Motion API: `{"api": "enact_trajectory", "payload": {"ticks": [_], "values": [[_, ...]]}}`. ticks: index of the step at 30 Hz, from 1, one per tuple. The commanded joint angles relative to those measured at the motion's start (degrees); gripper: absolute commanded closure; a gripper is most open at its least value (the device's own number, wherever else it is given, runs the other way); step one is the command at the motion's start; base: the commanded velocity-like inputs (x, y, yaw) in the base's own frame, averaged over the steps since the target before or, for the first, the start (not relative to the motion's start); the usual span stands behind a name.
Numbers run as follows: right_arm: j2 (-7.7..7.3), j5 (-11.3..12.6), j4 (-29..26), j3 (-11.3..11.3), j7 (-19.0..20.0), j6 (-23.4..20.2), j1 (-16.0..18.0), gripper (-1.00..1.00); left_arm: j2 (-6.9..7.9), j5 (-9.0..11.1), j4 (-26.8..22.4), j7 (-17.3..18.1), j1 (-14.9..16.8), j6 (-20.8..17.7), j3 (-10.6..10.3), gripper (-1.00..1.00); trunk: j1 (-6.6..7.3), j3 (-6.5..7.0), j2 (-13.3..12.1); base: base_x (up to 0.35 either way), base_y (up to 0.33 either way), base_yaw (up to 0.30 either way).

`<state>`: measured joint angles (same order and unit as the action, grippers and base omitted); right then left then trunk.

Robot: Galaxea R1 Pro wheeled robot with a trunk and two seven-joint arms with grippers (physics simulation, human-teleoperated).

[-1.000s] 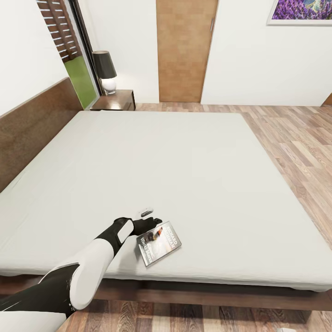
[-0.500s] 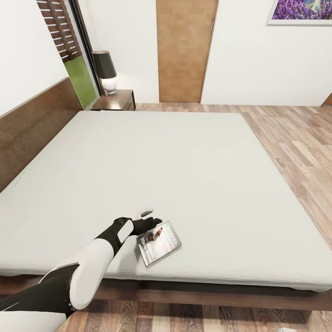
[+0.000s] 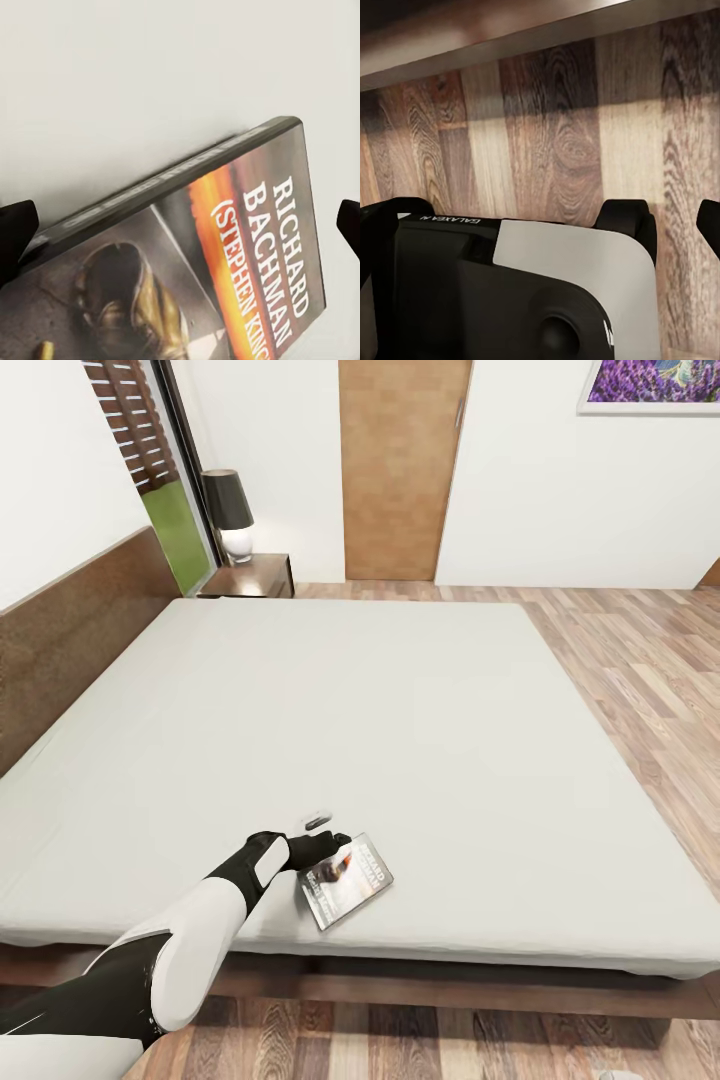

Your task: In the bedroom, move the book from the bed onto either nightstand, and place the two sandals side by side next to the bed.

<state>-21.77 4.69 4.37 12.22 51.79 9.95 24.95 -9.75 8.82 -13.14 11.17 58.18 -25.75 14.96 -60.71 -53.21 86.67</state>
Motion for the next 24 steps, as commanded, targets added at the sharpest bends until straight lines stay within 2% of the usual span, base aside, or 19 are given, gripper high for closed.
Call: {"api": "enact_trajectory", "payload": {"ticks": [1, 13, 19, 24], "values": [[-0.02, 0.49, 0.27, -0.18, 0.24, 0.24, 0.10, -1.00, -0.01, 0.58, -0.10, -0.10, 0.00, -0.44, 0.07, -1.00, 0.00, -0.04, 0.02, -0.003, 0.000, 0.000], [-0.02, 0.49, 0.26, -0.18, 0.24, 0.24, 0.10, -1.00, -0.01, 0.58, -0.13, -0.10, 0.00, -0.44, 0.07, -1.00, 0.00, -0.04, 0.02, -0.006, 0.000, 0.000], [-0.02, 0.49, 0.22, -0.18, 0.24, 0.24, 0.10, -1.00, -0.01, 0.58, -0.13, -0.10, 0.00, -0.44, 0.07, -1.00, 0.00, -0.04, 0.02, -0.180, 0.000, 0.000], [-0.02, 0.49, 0.27, -0.18, 0.24, 0.24, 0.10, -1.00, -0.01, 0.58, -0.13, -0.10, 0.00, -0.44, 0.07, -1.00, 0.00, -0.04, 0.02, -0.035, 0.000, 0.000]]}}
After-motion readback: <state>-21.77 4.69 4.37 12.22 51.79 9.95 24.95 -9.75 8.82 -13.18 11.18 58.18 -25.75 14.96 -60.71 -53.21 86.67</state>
